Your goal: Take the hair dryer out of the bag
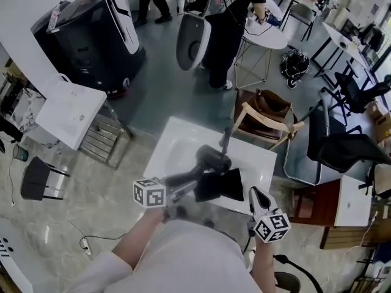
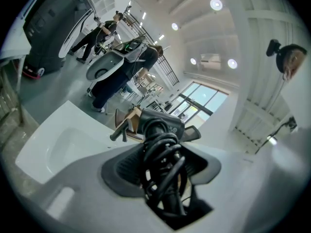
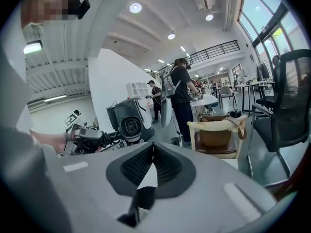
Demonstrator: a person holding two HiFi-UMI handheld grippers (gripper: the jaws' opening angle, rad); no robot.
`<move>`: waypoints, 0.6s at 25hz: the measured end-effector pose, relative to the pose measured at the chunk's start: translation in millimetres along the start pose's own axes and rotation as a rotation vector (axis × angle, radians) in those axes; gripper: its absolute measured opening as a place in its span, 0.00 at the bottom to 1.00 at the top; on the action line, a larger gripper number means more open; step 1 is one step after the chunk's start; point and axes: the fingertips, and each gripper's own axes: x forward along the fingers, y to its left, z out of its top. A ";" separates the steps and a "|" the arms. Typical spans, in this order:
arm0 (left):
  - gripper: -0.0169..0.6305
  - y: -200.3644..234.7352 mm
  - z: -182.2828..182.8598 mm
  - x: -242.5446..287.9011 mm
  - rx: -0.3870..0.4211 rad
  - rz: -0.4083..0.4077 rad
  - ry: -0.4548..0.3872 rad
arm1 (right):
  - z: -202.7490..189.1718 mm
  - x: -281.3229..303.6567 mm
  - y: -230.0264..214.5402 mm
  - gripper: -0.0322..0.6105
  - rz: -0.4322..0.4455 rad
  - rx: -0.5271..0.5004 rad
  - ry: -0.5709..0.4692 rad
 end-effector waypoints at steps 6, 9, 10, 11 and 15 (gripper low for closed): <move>0.37 -5.4 -3.1 4.8 0.000 0.003 -0.008 | 0.5 -6.7 -4.6 0.06 0.012 -0.005 -0.001; 0.37 -8.9 -3.3 7.3 -0.004 -0.002 -0.012 | 4.4 -12.3 -4.9 0.06 0.023 -0.017 -0.019; 0.37 -10.1 -4.5 8.0 -0.004 -0.003 -0.014 | 5.0 -14.8 -4.8 0.06 0.029 -0.018 -0.030; 0.37 -11.2 -5.7 8.6 -0.005 -0.005 -0.016 | 5.7 -17.0 -4.5 0.06 0.036 -0.016 -0.041; 0.37 -14.9 -8.4 7.3 -0.007 -0.004 -0.019 | 6.1 -20.1 -2.2 0.06 0.047 -0.003 -0.062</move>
